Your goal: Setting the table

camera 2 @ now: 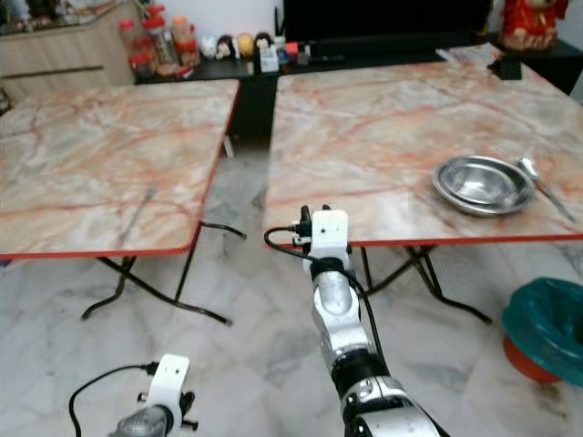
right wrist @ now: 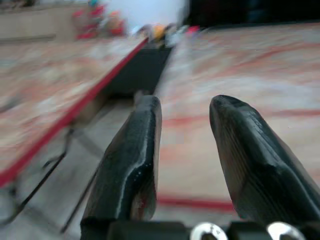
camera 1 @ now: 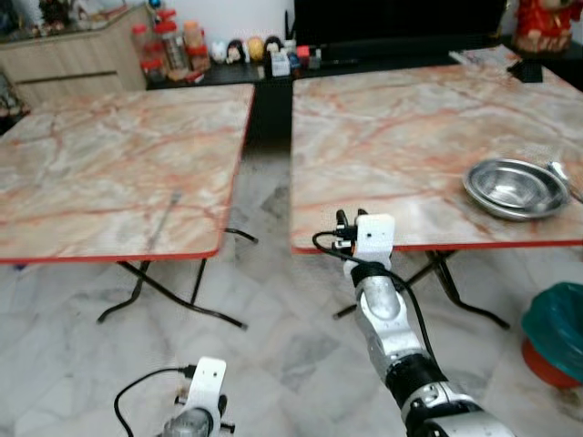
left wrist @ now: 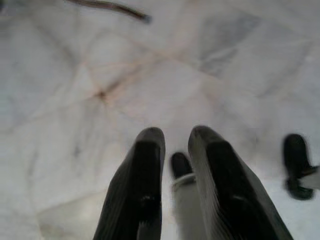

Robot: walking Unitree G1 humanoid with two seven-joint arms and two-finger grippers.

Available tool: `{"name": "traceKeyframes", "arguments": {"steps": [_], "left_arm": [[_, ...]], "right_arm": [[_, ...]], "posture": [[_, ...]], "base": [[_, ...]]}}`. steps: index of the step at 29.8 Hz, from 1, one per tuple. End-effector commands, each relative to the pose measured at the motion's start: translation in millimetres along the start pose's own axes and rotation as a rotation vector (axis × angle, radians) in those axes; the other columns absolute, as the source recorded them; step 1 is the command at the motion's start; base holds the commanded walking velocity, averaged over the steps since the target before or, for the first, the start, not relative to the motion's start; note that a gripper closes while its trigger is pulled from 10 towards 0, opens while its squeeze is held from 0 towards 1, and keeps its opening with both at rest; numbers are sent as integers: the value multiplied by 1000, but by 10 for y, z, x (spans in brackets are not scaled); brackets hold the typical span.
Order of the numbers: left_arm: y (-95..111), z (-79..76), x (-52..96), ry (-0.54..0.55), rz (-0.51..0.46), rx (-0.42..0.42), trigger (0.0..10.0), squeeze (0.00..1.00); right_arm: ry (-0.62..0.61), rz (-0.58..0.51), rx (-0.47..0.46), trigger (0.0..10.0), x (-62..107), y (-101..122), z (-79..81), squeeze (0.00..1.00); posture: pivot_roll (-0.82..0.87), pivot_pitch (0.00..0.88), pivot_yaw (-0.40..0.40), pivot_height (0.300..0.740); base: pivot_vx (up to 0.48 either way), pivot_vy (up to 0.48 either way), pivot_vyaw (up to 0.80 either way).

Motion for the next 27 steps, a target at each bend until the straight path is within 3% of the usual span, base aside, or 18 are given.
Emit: {"name": "traceKeyframes", "arguments": {"steps": [1, 2, 6, 7, 9, 11, 15, 19, 24, 27], "left_arm": [[-35, 38, 8, 15, 9, 13, 10000, 0], [-35, 42, 8, 16, 9, 11, 10000, 0], [-35, 47, 9, 17, 9, 10, 10000, 0], [-39, 47, 10, 17, 10, 7, 10000, 0], [-45, 48, 11, 17, 11, 5, 10000, 0], [-53, 50, 13, 15, 13, -6, 10000, 0], [-53, 52, 13, 14, 13, -8, 10000, 0], [-50, 58, 14, 15, 11, -11, 10000, 0], [-62, 86, 15, 24, 21, -18, 10000, 0], [-62, 88, 15, 27, 22, -16, 10000, 0]], "right_arm": [[19, 40, 15, 10000, 42, -104, 8, 0], [26, 83, 33, 10000, 121, -244, -34, 0], [33, 140, 60, 10000, 234, -426, -94, 0], [34, 221, 80, 10000, 362, -634, -165, 0], [28, 291, 93, 10000, 475, -798, -228, 0], [16, 432, 113, 10000, 720, -1101, -339, 0], [11, 591, 138, 10000, 1029, -1403, -435, 0], [-3, 737, 140, 10000, 1368, -1657, -539, 0], [-80, 871, 76, 10000, 1656, -1835, -673, 0], [-119, 900, 23, 10000, 1738, -1876, -712, 0]], "posture": [[-62, 0, 83, 740], [-62, 0, 83, 740], [-62, 0, 84, 740], [-62, 0, 84, 740], [-62, 0, 84, 740], [-63, 0, 87, 740], [-61, 0, 89, 740], [-58, 0, 93, 740], [-61, 0, 97, 740], [-55, 0, 95, 740]], "base": [[0, 480, 0], [0, 480, 0], [0, 480, 0], [0, 379, 0], [0, 311, 0], [0, 0, 0], [0, 0, 0], [0, 0, 0], [0, 0, 0], [0, 0, 0]]}}
Point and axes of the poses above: a point about 5 cm out from each wrist's last joint towards the gripper, its own x axis pointing back from the gripper into the wrist, its own y axis along the axis of the wrist's last joint, z = x × y, the point moved 3 cm from there along -x, pointing out of the wrist towards the gripper, and after that the axes turned 2 degrees about x, right-handed, at the moved point
